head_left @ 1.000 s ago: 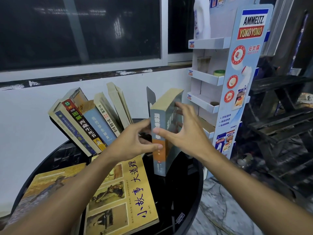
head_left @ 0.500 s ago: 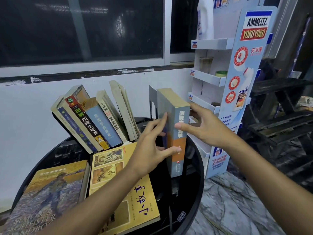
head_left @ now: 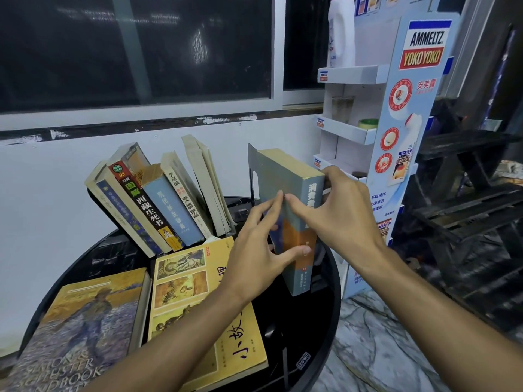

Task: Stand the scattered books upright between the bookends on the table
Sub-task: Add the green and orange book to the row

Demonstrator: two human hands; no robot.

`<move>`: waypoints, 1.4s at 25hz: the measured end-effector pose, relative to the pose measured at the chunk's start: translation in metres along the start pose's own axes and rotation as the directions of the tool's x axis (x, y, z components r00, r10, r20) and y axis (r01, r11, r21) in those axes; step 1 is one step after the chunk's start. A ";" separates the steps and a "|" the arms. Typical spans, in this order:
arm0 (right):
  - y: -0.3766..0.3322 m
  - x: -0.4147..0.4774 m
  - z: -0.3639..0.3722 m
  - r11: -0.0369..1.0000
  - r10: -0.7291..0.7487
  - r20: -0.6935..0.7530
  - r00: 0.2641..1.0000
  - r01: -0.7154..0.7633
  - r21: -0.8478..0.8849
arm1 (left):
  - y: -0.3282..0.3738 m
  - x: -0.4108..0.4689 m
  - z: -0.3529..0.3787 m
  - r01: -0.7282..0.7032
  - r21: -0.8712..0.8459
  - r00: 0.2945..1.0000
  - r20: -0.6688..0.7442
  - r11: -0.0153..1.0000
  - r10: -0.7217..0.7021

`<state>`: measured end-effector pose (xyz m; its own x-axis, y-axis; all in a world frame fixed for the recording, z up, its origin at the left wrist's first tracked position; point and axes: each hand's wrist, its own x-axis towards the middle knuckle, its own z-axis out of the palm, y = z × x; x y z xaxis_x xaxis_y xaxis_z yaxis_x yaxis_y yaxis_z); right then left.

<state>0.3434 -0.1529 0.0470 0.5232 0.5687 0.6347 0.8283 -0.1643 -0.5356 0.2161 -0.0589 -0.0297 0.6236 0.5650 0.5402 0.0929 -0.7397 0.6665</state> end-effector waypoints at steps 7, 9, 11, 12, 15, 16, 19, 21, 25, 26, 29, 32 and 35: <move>0.000 -0.003 0.004 0.998 -0.054 -0.061 0.997 0.056 0.034 | -0.021 0.023 -0.048 -0.064 0.185 0.998 0.008 0.981 0.064; -0.002 -0.002 0.003 0.997 -0.067 -0.068 0.995 0.070 0.043 | -0.031 0.038 -0.066 -0.061 0.309 0.996 -0.039 0.949 0.077; -0.005 0.002 0.003 0.996 -0.073 -0.084 0.994 0.077 0.051 | -0.041 0.056 -0.082 -0.064 0.426 0.993 -0.068 0.903 0.102; -0.006 0.004 0.003 0.995 -0.073 -0.095 0.993 0.079 0.053 | -0.046 0.065 -0.089 -0.067 0.477 0.990 -0.075 0.877 0.117; -0.013 0.010 0.005 0.995 -0.071 -0.103 0.992 0.078 0.069 | -0.059 0.093 -0.108 -0.050 0.601 0.986 -0.100 0.798 0.137; -0.016 0.013 0.006 0.994 -0.070 -0.098 0.993 0.078 0.077 | -0.062 0.101 -0.113 -0.031 0.629 0.987 -0.106 0.777 0.125; -0.023 0.024 0.015 0.991 -0.085 -0.101 0.991 0.095 0.094 | -0.065 0.122 -0.125 0.021 0.714 0.986 -0.130 0.700 0.103; -0.027 0.033 0.021 0.989 -0.100 -0.106 0.989 0.110 0.101 | -0.064 0.131 -0.130 0.026 0.762 0.983 -0.136 0.648 0.120; -0.034 0.051 0.039 0.987 -0.121 -0.116 0.986 0.132 0.088 | -0.066 0.143 -0.136 0.032 0.785 0.996 -0.077 0.618 0.047; -0.035 0.056 0.044 0.986 -0.127 -0.122 0.984 0.138 0.088 | -0.068 0.145 -0.138 0.035 0.777 0.997 -0.069 0.629 0.029; -0.039 0.067 0.058 0.984 -0.134 -0.117 0.984 0.146 0.098 | -0.074 0.146 -0.142 0.052 0.715 0.997 -0.073 0.697 0.000; -0.045 0.075 0.070 0.983 -0.140 -0.108 0.984 0.152 0.105 | -0.078 0.144 -0.145 0.066 0.643 0.996 -0.094 0.763 -0.006; -0.048 0.083 0.085 0.979 -0.145 -0.101 0.984 0.157 0.131 | -0.080 0.143 -0.147 0.073 0.620 0.995 -0.102 0.781 -0.011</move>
<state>0.3297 -0.0296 0.0780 0.4154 0.5017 0.7588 0.8670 0.0340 -0.4971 0.1839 0.1347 0.0691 0.5398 0.6077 0.5825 0.5991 -0.7634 0.2413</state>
